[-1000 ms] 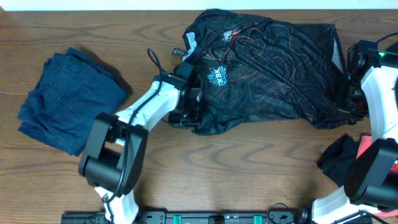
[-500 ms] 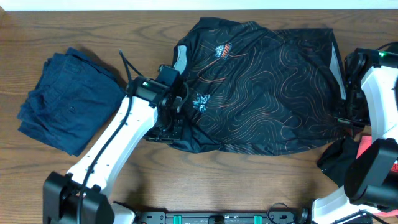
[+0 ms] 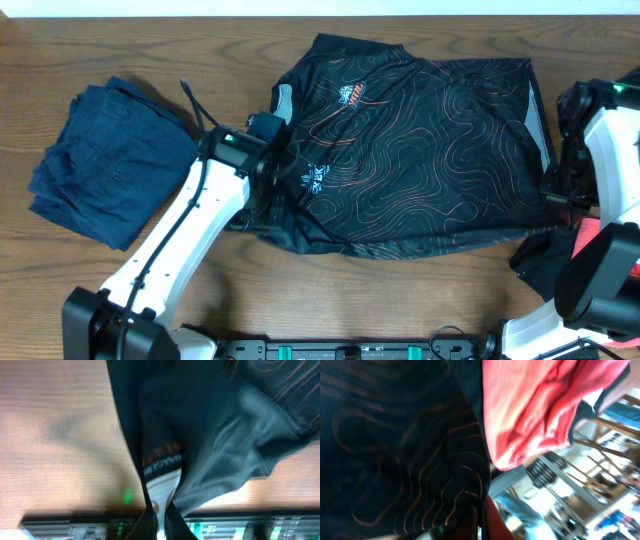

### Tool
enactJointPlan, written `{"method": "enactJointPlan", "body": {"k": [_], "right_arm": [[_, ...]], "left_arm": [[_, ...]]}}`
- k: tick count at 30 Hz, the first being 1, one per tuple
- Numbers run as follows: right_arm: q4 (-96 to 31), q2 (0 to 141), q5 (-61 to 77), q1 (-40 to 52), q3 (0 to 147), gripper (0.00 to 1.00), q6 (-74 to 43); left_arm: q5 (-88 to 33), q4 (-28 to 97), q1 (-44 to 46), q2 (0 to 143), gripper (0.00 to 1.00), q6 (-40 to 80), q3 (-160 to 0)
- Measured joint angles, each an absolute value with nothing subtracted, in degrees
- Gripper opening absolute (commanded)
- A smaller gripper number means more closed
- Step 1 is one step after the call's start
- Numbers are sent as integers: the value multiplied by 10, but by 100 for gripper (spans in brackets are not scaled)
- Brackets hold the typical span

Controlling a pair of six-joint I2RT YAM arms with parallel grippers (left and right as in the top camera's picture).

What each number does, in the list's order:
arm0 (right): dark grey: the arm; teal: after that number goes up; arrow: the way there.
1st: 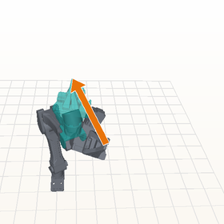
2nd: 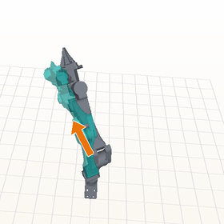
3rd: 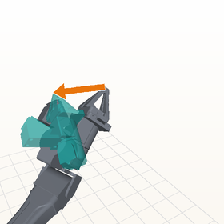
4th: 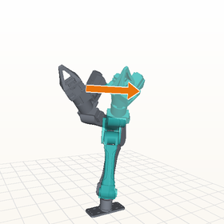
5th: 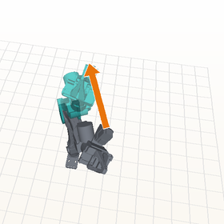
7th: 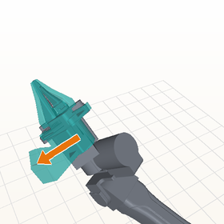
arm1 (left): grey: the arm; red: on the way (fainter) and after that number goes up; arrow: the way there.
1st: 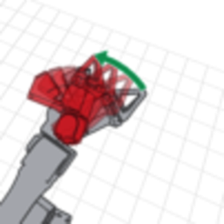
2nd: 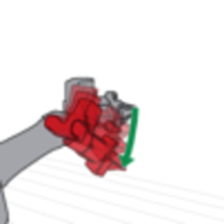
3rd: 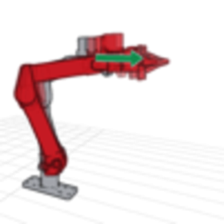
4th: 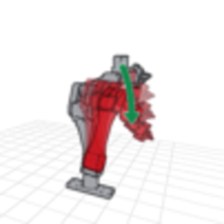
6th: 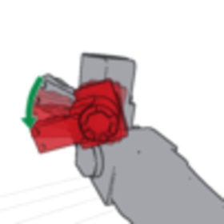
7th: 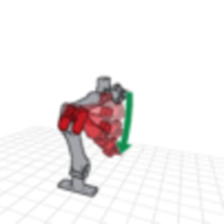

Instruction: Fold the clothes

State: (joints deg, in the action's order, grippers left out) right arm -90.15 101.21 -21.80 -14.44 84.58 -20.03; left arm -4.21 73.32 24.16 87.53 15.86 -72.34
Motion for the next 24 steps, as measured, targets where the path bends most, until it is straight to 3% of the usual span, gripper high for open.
{"method": "enactJointPlan", "body": {"k": [10,24], "right_arm": [[-657,1012,-169,-151,845,1,-199],[-490,1022,-156,-151,845,1,-199]], "left_arm": [[-10,484,226,871,6,178,-722],[11,288,187,986,6,182,-722]]}}
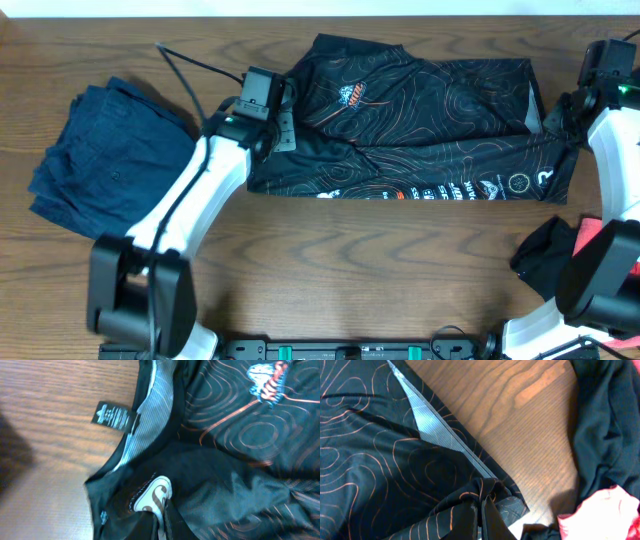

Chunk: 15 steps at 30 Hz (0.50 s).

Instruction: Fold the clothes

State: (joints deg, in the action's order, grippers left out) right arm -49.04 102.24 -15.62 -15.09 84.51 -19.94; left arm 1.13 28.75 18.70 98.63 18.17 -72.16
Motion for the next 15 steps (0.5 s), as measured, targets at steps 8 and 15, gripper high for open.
{"method": "enactJointPlan", "body": {"k": [8,15], "right_arm": [[-487,1114,-156,-151,845,1,-199],[-452,1157,-140,-151,845,1,-199]], "left_arm": [[29,232,186,1028,6,182,-721],[46,182,175,1028,6,182,-721]]}}
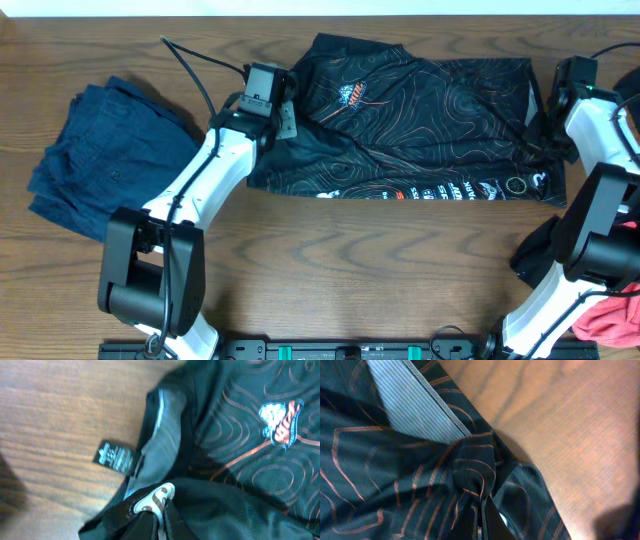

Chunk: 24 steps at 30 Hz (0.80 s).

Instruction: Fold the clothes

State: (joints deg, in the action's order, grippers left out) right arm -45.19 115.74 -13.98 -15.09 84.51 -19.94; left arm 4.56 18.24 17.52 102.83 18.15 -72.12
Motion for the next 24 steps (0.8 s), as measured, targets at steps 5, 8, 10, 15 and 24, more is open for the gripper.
{"method": "enactJointPlan", "body": {"k": [5,8,10,15,24], "right_arm": [[-415,1157,-119,-151,845,1,-199],[-393,1157,-101,-151,845,3,-199],[-385,1157,-90,-151,845,5,-199],[-378,1157,-77,-151,845,14,-198],[-396,1139,-70,-174,845,27,-190]], "left_arm": [[50,169,169,1028,6,182,-721],[51,169,167,1028,14,180,-721],[53,169,166,1028,25,179,-721],[56,169,158,1028,37,180,-721],[60,229,126,1013,38,170,-721]]}}
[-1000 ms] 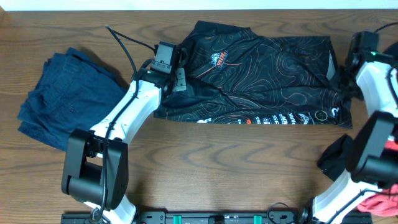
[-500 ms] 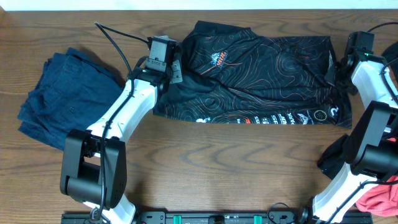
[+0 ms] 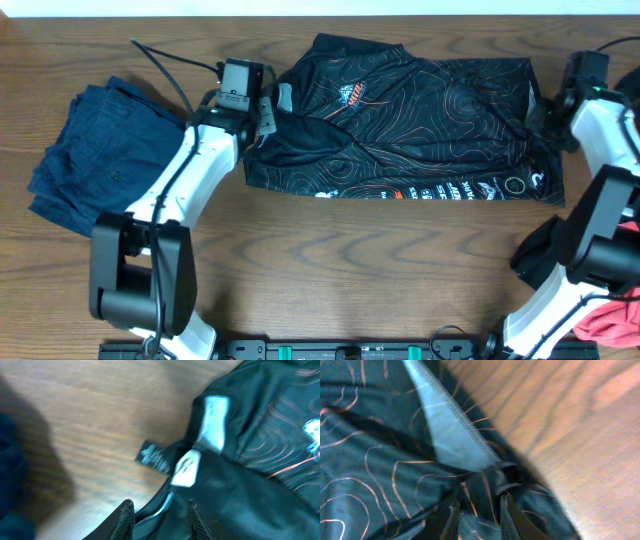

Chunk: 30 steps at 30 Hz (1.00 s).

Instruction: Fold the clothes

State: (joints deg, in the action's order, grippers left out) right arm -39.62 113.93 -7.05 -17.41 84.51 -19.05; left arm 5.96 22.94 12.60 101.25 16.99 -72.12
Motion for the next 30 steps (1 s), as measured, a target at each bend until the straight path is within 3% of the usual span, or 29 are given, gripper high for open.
{"method": "enactJointPlan", "body": {"k": [9,12,17,21,30], "right_arm": [[-526,1065,-72,-202,845,29,-189],[-543,1069,-71,-202,825,30,-186],[-488,1078,-71,-202,750,32,-184],[-427,1084,-70,-202,695,43,-180],[-371,1084,-69,-202,650,38,-177]], "left_arm": [[60,390,126,988,38,161,-721],[53,407,126,988,45,159,-720],[22,390,126,995,54,156,-717],[8,352,126,1014,57,156,-700],[-16,331,126,1083,57,156,-685]]}}
